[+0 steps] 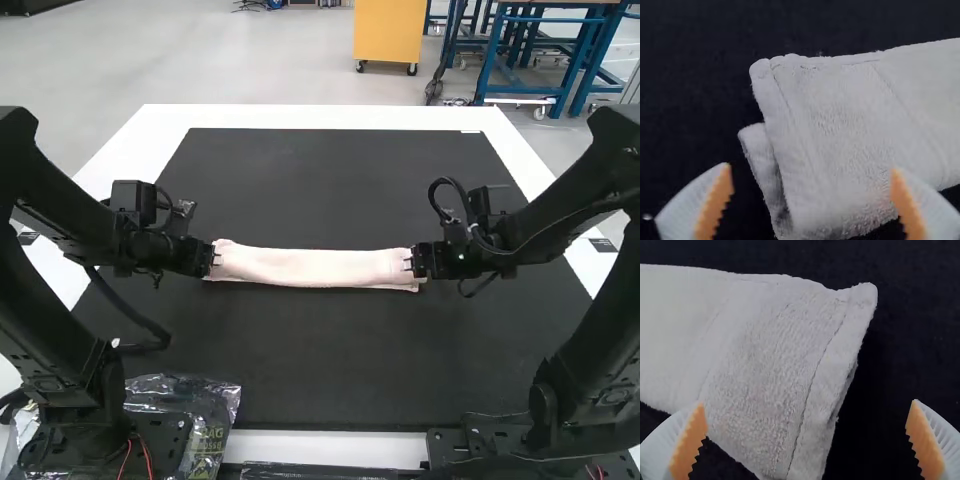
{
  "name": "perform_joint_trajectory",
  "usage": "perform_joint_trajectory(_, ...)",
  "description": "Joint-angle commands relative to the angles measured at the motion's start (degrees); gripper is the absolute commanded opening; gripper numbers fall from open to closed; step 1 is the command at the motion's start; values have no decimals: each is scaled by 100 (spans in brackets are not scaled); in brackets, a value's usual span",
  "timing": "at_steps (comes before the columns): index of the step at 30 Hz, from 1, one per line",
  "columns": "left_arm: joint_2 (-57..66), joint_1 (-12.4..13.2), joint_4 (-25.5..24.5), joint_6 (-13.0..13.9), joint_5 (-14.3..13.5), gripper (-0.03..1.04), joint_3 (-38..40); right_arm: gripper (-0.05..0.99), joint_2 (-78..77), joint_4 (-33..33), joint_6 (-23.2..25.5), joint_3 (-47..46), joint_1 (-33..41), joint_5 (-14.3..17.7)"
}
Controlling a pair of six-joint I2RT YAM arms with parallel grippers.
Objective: Fold the towel.
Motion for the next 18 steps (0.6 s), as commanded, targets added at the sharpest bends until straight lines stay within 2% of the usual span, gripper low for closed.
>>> perform_joint_trajectory(1, -35, 129, 187, 133, -59, 97, 21, 91, -8, 18, 117, 41, -53, -10)
perform_joint_trajectory(5, -176, 445, 434, -174, 11, 97, 161, 91, -8, 9, 161, 121, -17, -19)
perform_joint_trajectory(10, -317, 753, 495, -535, 178, 97, 346, 91, 9, 18, 187, 147, 79, -19)
perform_joint_trajectory(18, -387, 823, 390, -667, 231, 97, 416, 91, 255, 158, 196, 147, 273, 16)
